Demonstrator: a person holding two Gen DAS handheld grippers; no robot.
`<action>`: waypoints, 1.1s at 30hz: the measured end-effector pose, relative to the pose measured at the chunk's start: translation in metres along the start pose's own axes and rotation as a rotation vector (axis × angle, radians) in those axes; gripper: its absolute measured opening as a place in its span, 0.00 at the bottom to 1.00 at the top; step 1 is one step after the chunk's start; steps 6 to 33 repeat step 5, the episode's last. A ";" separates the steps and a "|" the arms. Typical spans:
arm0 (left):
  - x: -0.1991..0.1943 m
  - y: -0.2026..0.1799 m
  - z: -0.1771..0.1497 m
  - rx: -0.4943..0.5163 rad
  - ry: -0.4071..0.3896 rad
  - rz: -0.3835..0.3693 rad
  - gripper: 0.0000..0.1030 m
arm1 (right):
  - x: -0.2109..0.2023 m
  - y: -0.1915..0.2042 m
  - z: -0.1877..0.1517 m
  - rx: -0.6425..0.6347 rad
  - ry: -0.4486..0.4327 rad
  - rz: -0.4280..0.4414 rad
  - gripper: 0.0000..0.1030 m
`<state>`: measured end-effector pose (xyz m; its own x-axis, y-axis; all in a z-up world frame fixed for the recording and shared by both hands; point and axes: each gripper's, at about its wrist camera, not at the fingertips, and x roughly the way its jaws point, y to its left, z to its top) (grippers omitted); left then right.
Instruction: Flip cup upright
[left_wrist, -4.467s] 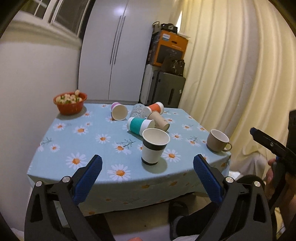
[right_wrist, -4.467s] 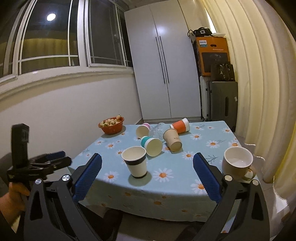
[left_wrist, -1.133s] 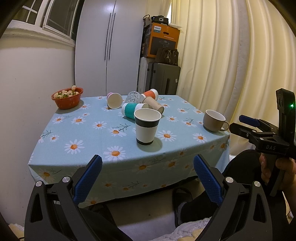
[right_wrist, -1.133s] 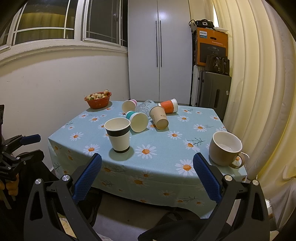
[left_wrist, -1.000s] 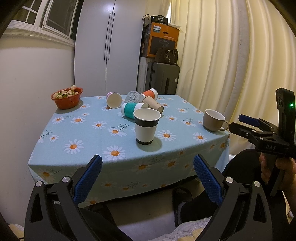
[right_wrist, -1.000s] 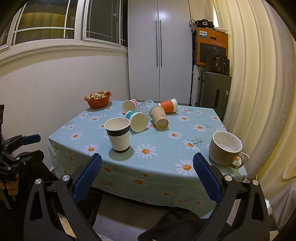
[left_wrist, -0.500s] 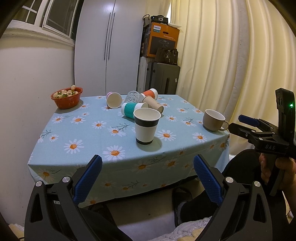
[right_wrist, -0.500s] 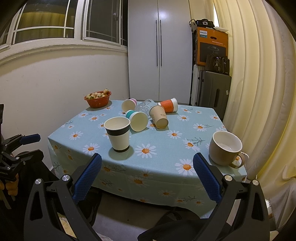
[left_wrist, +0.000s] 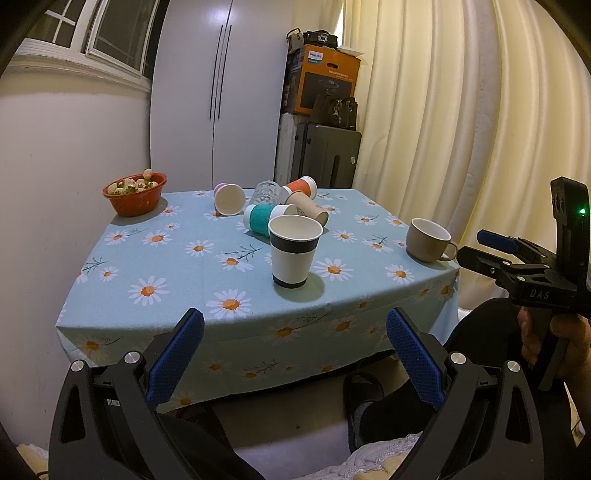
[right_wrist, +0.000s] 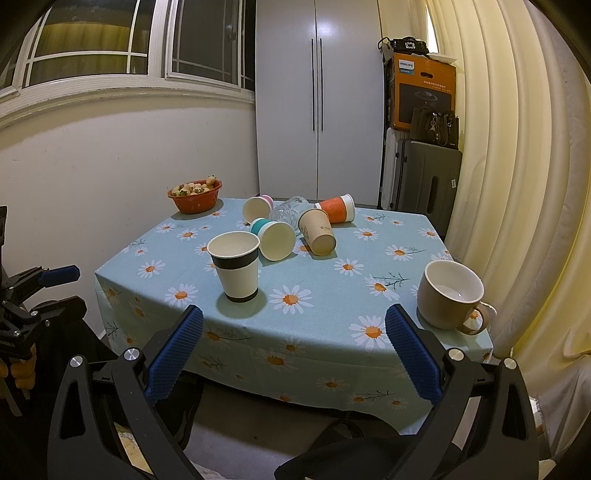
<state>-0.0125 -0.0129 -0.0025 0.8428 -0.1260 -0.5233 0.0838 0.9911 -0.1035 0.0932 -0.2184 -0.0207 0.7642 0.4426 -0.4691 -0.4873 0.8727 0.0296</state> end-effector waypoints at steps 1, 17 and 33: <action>0.000 0.001 0.000 -0.002 0.000 0.000 0.93 | 0.000 0.000 0.000 0.000 0.000 0.000 0.95; 0.000 0.001 0.000 -0.003 0.000 -0.001 0.93 | 0.000 0.000 0.000 -0.001 0.001 0.000 0.95; 0.000 0.001 0.000 -0.003 0.000 -0.001 0.93 | 0.000 0.000 0.000 -0.001 0.001 0.000 0.95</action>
